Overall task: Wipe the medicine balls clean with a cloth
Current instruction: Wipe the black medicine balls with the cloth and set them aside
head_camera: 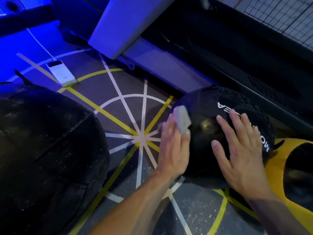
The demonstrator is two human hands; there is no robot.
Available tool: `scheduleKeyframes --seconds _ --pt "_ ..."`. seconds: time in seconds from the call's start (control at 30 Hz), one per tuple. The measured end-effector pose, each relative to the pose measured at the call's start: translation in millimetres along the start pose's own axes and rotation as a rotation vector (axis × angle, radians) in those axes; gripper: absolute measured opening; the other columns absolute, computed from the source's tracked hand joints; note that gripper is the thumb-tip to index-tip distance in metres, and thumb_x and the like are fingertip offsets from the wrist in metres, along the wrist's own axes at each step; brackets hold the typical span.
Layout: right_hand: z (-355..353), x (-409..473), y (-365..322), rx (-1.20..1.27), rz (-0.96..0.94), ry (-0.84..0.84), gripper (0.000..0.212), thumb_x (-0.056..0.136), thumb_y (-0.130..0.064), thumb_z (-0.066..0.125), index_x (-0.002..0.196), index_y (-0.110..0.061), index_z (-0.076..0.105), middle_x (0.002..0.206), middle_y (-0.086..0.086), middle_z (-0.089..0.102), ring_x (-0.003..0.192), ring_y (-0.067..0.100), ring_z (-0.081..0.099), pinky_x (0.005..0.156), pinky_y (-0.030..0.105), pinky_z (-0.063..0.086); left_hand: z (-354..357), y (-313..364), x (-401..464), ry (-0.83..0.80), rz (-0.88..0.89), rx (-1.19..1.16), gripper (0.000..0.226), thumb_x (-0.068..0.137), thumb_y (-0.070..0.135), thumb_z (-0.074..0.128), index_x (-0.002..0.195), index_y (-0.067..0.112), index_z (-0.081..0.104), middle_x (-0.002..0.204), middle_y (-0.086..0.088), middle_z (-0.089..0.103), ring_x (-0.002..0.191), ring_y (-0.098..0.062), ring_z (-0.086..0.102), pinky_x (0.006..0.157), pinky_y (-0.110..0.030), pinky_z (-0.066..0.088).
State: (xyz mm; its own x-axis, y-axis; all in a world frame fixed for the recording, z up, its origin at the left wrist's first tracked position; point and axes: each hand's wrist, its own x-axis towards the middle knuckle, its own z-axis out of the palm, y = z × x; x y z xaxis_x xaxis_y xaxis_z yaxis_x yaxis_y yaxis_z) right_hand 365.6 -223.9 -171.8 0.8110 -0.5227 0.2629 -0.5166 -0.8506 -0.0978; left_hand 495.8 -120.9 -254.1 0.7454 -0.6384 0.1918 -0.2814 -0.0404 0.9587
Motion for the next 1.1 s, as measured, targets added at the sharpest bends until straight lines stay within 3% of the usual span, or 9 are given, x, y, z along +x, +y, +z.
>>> scheduleKeyframes --seconds 0.2,0.27,0.37,0.47,0.63,0.8,0.87,0.97,1.1 --pt "7 7 -8 -0.036 0.005 0.051 0.059 0.1 -0.045 0.038 0.155 -0.025 0.04 0.167 0.002 0.025 0.157 0.022 0.011 0.125 0.053 0.011 0 -46 14 0.178 -1.079 -0.506 0.043 0.111 0.037 0.039 0.146 0.019 0.056 0.144 -0.008 0.058 0.12 -0.024 0.055 0.09 -0.028 0.043" --pt "7 7 -7 -0.034 0.008 0.045 0.059 0.101 -0.046 0.037 0.156 -0.025 0.039 0.168 0.0 0.023 0.158 0.021 0.009 0.126 0.052 0.009 -4 -39 21 0.187 -1.011 -0.565 0.041 0.111 0.036 0.04 0.146 0.021 0.055 0.147 -0.004 0.056 0.124 -0.02 0.054 0.1 -0.028 0.041" --pt "8 6 -3 -0.045 0.008 0.041 0.059 0.101 -0.045 0.037 0.156 -0.025 0.038 0.168 0.0 0.022 0.158 0.021 0.009 0.126 0.051 0.008 2 -7 41 0.124 -0.369 -0.41 0.044 0.111 0.03 0.038 0.153 0.018 0.044 0.155 0.007 0.044 0.142 -0.004 0.038 0.11 -0.015 0.028" --pt "7 7 -6 -0.05 -0.001 0.027 0.06 0.101 -0.046 0.035 0.157 -0.025 0.037 0.169 0.0 0.021 0.158 0.021 0.007 0.126 0.051 0.007 6 -3 56 -0.01 0.066 0.008 0.05 0.107 0.029 0.034 0.156 0.022 0.04 0.162 0.004 0.039 0.151 -0.01 0.029 0.126 -0.033 0.016" --pt "11 13 -18 -0.103 -0.02 0.034 0.059 0.101 -0.045 0.037 0.157 -0.024 0.038 0.168 0.003 0.023 0.158 0.023 0.01 0.126 0.051 0.01 -11 -40 58 0.094 -0.551 -0.303 0.043 0.111 0.024 0.037 0.151 0.011 0.048 0.152 -0.007 0.051 0.136 -0.007 0.041 0.106 -0.014 0.029" --pt "12 16 -22 -0.13 0.002 0.018 0.059 0.102 -0.045 0.036 0.157 -0.025 0.037 0.168 0.002 0.022 0.158 0.022 0.008 0.126 0.052 0.01 -3 -80 4 0.082 -1.025 -0.534 0.032 0.109 0.046 0.036 0.125 0.041 0.064 0.135 -0.004 0.066 0.122 -0.028 0.06 0.11 -0.051 0.047" --pt "11 14 -20 -0.12 0.0 0.012 0.058 0.102 -0.045 0.036 0.157 -0.025 0.036 0.169 0.001 0.02 0.158 0.021 0.006 0.126 0.051 0.008 6 -74 -11 0.116 -1.013 -0.663 0.031 0.109 0.043 0.036 0.119 0.047 0.065 0.133 -0.003 0.067 0.121 -0.029 0.061 0.108 -0.052 0.048" --pt "7 13 -15 -0.075 -0.006 -0.007 0.058 0.103 -0.043 0.036 0.159 -0.027 0.033 0.17 -0.001 0.017 0.158 0.019 0.003 0.127 0.048 0.005 -6 -44 17 0.209 -0.769 -0.661 0.034 0.11 0.034 0.042 0.141 0.032 0.057 0.142 0.005 0.056 0.13 -0.014 0.051 0.1 -0.014 0.043" --pt "2 12 -12 -0.024 0.002 -0.06 0.057 0.104 -0.039 0.033 0.16 -0.029 0.029 0.171 -0.004 0.011 0.158 0.017 -0.001 0.127 0.048 0.002 -4 -44 42 0.122 -0.56 -0.476 0.046 0.111 0.035 0.04 0.151 0.016 0.048 0.147 0.009 0.048 0.139 -0.007 0.041 0.113 -0.017 0.026"
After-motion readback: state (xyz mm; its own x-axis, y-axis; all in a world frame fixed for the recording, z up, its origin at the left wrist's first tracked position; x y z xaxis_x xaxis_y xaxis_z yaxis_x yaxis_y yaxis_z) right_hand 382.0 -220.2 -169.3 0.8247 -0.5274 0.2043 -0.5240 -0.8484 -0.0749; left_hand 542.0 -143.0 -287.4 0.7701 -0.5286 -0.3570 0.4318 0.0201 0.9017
